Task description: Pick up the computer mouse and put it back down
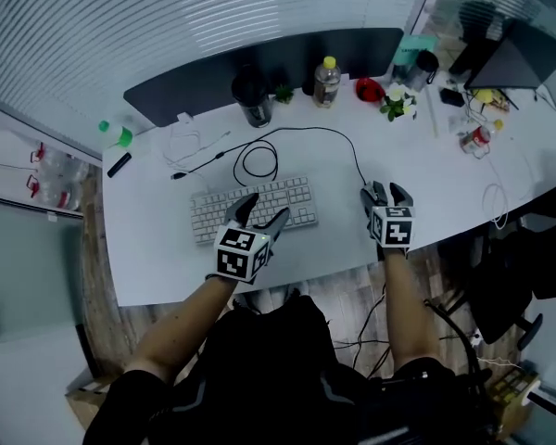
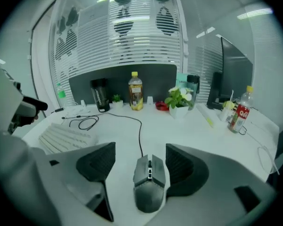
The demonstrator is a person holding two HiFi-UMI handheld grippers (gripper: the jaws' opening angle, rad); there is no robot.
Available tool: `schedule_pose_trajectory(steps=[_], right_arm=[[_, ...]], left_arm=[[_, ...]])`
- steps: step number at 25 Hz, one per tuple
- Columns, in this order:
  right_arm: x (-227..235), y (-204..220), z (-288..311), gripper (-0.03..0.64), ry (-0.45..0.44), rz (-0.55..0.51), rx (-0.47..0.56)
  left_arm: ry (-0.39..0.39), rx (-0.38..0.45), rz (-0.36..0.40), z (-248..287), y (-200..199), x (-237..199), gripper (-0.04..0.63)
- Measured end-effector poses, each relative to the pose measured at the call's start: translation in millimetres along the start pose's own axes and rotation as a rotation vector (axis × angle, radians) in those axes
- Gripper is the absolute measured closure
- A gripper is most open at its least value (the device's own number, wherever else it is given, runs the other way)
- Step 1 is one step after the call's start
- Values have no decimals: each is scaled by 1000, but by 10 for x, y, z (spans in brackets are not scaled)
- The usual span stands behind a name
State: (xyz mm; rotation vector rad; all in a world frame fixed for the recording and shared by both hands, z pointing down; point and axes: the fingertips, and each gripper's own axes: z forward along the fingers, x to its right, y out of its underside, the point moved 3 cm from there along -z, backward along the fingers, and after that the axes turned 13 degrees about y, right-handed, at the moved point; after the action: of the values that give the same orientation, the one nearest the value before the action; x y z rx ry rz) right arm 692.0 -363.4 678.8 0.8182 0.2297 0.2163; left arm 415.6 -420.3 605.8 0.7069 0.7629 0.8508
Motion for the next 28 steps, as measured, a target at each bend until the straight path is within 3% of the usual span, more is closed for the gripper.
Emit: schedule_pose_trajectory(steps=[5,10,15,19,21,26,28], right_arm=[[-156,-538,-434,287,-11,31,116],[-488,-1063,-914,302,-66,51,221],[-965,-1519,-1400,311,-138,42,352],[-1396,-1808,-1711,330,-197,16,412],[-1575,-1937,-1824,390,-202,8,443],[-2049,-2179,-2111,388,-267,-1,492],[-2226,-2296,-2258,399,-305,-7,529]], left_arm=[[-10,70,-8,-458,-210,-60,272],[-1,141,46,-968,-448,-79,272],[3,267,-31,-1561,-603,-227,272],[-40,315,30,-2009,-693,-342,272],[-41,330,41,-2183,-741,-384,272],[-79,399,33,-2635,-824,-499,272],[-101,447,11,-2824,-864,-554,316]])
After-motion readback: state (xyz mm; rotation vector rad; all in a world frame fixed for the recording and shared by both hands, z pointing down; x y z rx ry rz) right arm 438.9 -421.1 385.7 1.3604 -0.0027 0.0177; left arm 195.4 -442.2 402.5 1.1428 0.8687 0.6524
